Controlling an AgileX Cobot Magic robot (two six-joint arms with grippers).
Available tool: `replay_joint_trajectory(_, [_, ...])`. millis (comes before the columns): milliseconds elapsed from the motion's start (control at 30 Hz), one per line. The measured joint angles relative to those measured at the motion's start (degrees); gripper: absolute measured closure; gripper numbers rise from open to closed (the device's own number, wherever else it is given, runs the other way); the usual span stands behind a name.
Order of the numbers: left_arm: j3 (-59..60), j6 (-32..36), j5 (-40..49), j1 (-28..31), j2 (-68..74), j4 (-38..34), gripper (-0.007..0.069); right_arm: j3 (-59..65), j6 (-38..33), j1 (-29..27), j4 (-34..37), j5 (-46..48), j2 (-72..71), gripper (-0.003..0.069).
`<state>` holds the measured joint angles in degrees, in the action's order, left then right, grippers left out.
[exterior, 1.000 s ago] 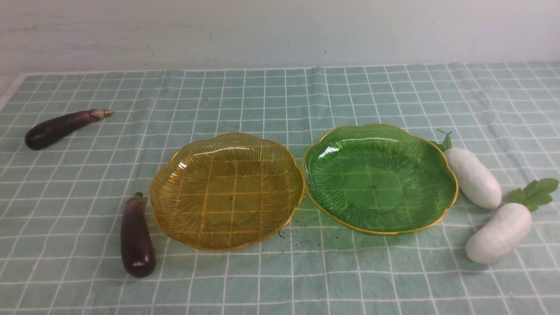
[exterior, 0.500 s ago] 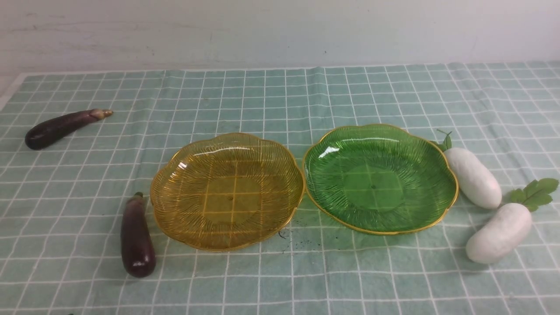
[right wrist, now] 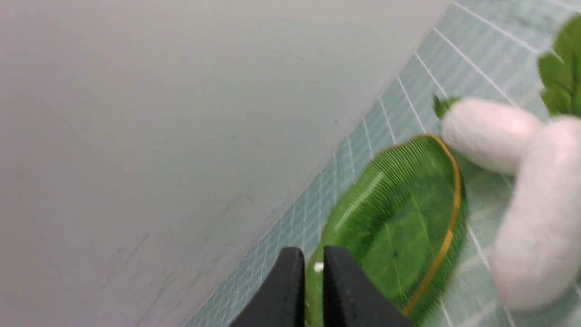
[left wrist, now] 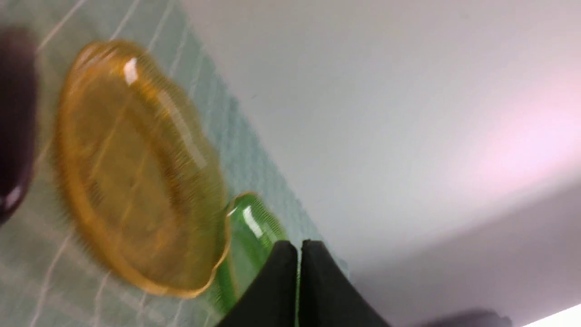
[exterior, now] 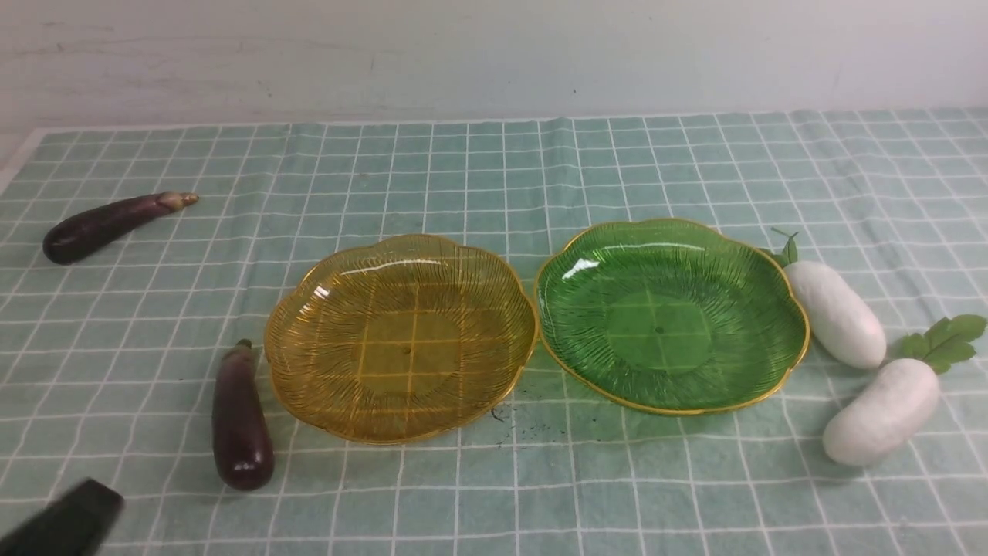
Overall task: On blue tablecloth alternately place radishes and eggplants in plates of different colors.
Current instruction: 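Pick up the eggplant and place it in the yellow plate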
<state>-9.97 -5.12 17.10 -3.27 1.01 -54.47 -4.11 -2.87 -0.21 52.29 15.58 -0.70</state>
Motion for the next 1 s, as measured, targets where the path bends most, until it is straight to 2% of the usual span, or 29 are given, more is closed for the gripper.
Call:
replay_joint_trajectory(133, [-11.5, 8.6, 3.4, 0.0, 9.8, 3.4, 0.0632, -8.9, -9.7, 0.0, -2.8, 1.4, 4.6, 0.0604])
replay_joint_trajectory(200, [-17.6, 11.5, 8.9, 0.0, 17.7, 7.3, 0.0632, -12.8, -12.8, 0.0, -5.0, 4.8, 9.0, 0.0604])
replay_joint_trajectory(233, [-22.3, 12.6, 14.7, -0.1, 23.6, 10.8, 0.0632, -16.1, -14.6, 0.0, -7.6, 8.3, 13.6, 0.0604])
replay_joint_trajectory(267, [-22.3, 12.7, 15.6, -0.1, 24.7, 11.5, 0.0632, -17.0, -14.9, 0.0, -8.4, 10.2, 15.0, 0.0604])
replay_joint_trajectory(367, [-32.6, 13.8, 29.3, -0.2, 40.6, 23.4, 0.0632, -23.3, -16.0, 0.0, -13.5, 20.6, 25.0, 0.0604])
replay_joint_trajectory(400, [-39.5, 13.9, 36.0, -0.2, 51.0, 32.5, 0.0632, -28.5, -16.3, 0.0, -16.9, 29.9, 31.9, 0.0604])
replay_joint_trajectory(467, [-47.9, 13.5, 41.3, -0.2, 63.1, 42.9, 0.0632, -35.1, -17.3, 0.0, -21.0, 41.2, 39.2, 0.0604])
replay_joint_trajectory(533, [-57.0, 11.4, 46.0, -0.2, 74.7, 50.2, 0.0631, -40.3, -18.2, 0.0, -24.5, 47.8, 45.1, 0.0604])
replay_joint_trajectory(600, [-64.5, 10.2, 50.6, -0.2, 83.1, 54.9, 0.0631, -42.9, -18.3, 0.0, -26.6, 50.2, 48.4, 0.0604])
replay_joint_trajectory(800, [-87.4, 10.8, 53.2, 3.1, 102.2, 59.4, 0.0617, -44.5, -18.3, 0.0, -28.6, 51.5, 53.7, 0.0604])
replay_joint_trajectory(1000, [-107.4, 14.0, 53.2, 10.3, 116.4, 52.9, 0.0611, -44.5, -18.6, 0.0, -29.0, 51.5, 54.9, 0.0604])
